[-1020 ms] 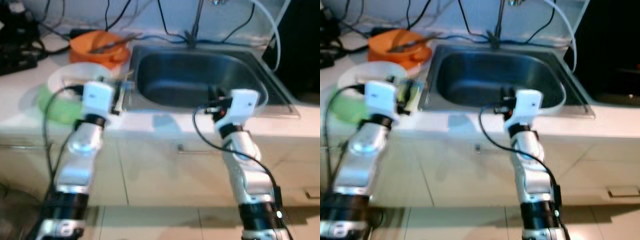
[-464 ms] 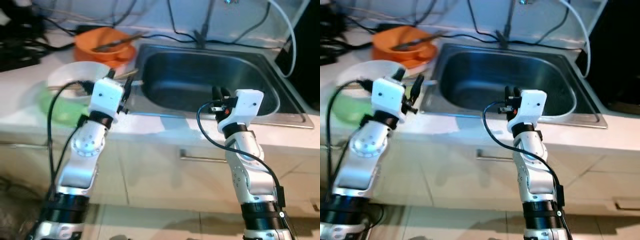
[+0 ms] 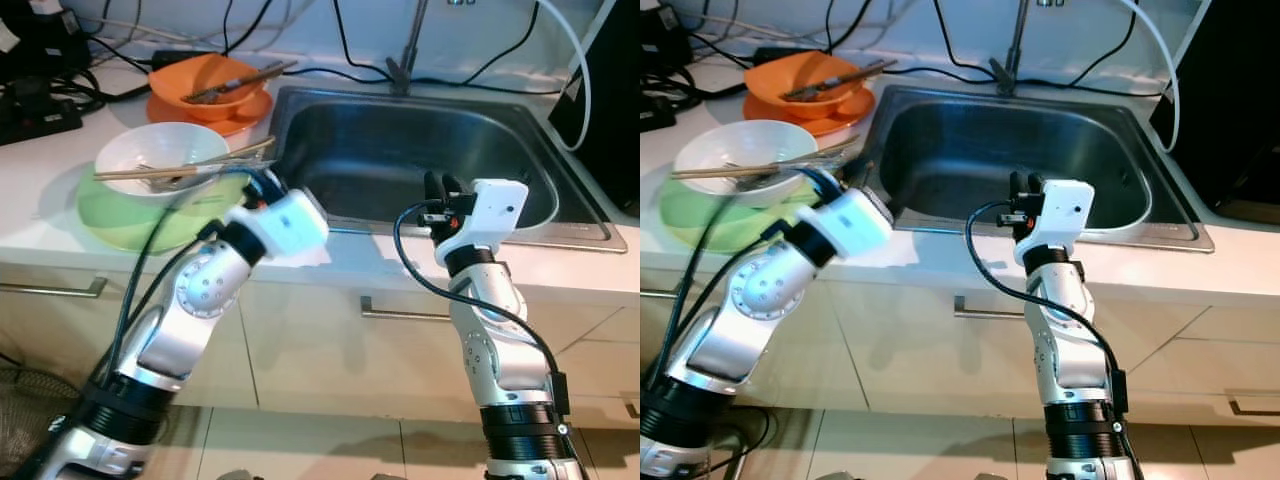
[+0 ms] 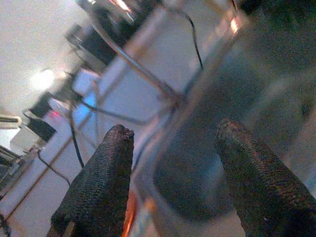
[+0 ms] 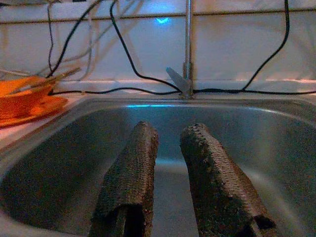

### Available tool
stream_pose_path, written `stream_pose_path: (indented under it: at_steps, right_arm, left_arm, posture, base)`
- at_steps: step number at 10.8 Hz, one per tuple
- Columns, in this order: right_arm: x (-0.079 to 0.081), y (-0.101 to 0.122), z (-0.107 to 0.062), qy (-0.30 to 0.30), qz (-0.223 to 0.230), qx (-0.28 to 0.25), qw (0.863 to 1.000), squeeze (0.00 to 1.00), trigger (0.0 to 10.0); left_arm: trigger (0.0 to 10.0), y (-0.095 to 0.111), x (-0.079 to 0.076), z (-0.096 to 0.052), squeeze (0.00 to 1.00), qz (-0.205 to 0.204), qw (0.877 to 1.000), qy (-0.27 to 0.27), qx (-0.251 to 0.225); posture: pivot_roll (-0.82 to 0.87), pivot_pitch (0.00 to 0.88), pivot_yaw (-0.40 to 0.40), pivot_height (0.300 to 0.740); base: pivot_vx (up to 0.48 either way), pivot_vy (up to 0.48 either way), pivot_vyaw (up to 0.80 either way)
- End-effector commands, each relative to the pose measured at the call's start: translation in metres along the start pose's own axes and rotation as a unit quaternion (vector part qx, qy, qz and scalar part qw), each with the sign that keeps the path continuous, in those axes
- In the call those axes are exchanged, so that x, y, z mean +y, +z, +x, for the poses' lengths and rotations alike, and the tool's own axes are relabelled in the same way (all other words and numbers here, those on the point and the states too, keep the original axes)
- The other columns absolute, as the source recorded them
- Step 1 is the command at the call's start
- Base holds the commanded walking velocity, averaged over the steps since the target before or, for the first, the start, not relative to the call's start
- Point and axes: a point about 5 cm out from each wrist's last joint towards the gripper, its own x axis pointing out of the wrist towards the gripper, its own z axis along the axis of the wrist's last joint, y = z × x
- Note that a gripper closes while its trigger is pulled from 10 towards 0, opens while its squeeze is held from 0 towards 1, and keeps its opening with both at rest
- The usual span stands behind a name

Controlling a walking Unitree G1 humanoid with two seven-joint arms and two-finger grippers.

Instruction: Kitchen organization

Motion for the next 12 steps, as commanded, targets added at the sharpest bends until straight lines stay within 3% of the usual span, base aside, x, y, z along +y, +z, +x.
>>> stream_pose_path:
  at_steps: [1,2,4,8,12]
  right_arm:
    - [-0.003,0.003,0.002,-0.007,0.003,-0.006,1.0,0.0,10.0]
    - [-0.003,0.003,0.002,-0.007,0.004,-0.006,1.0,0.0,10.0]
    - [-0.003,0.003,0.001,-0.007,0.005,-0.006,1.0,0.0,10.0]
    - [-0.002,0.003,0.001,-0.01,0.005,-0.006,1.0,0.0,10.0]
    - [-0.002,0.002,0.0,-0.012,0.005,-0.005,1.0,0.0,10.0]
  left_arm:
    - [10.0,-0.007,-0.002,0.0,1.0,0.023,0.999,-0.012,0.026]
    - [10.0,-0.01,0.0,0.002,0.0,0.047,0.998,-0.012,0.039]
    - [10.0,-0.015,0.008,0.011,0.0,0.101,0.993,-0.008,0.063]
    - [10.0,-0.017,0.011,0.028,0.0,0.141,0.987,-0.01,0.08]
    - [10.0,-0.03,0.012,0.039,0.0,0.172,0.976,-0.027,0.128]
  posture:
    - [-0.04,0.058,-0.05,0.74]
    - [-0.04,0.058,-0.05,0.74]
    - [-0.04,0.057,-0.049,0.74]
    - [-0.04,0.055,-0.045,0.74]
    - [-0.04,0.06,-0.04,0.74]
  base:
    - [0.0,0.0,0.0]
    - [0.0,0.0,0.0]
    - [0.0,0.0,0.0]
    - [0.0,0.0,0.0]
    - [0.0,0.0,0.0]
